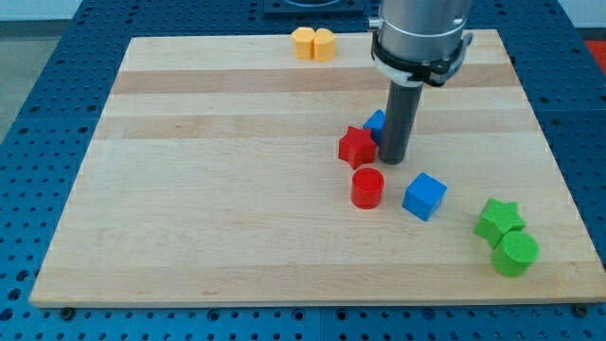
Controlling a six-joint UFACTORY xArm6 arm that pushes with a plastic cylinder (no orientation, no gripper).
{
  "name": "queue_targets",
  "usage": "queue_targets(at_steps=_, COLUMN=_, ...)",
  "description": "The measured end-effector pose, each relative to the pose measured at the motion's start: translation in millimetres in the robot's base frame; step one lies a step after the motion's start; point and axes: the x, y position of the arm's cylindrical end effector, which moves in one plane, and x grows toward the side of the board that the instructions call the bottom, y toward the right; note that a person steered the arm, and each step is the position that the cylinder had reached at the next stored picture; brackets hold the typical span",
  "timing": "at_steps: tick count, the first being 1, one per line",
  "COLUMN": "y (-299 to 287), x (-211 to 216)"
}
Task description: Push red circle below red star
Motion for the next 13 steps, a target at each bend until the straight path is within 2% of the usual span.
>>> queue_targets(at_steps=2, y=-79, x=-7)
queue_targets(at_steps=3, y=-97, x=-7)
queue_targets(at_steps=5, y=-85, x=1)
queue_targets(at_steps=9, y=-79, x=102)
queue_targets(at_steps=11, y=-1, x=106)
queue_targets(at_steps=13, y=8, x=79)
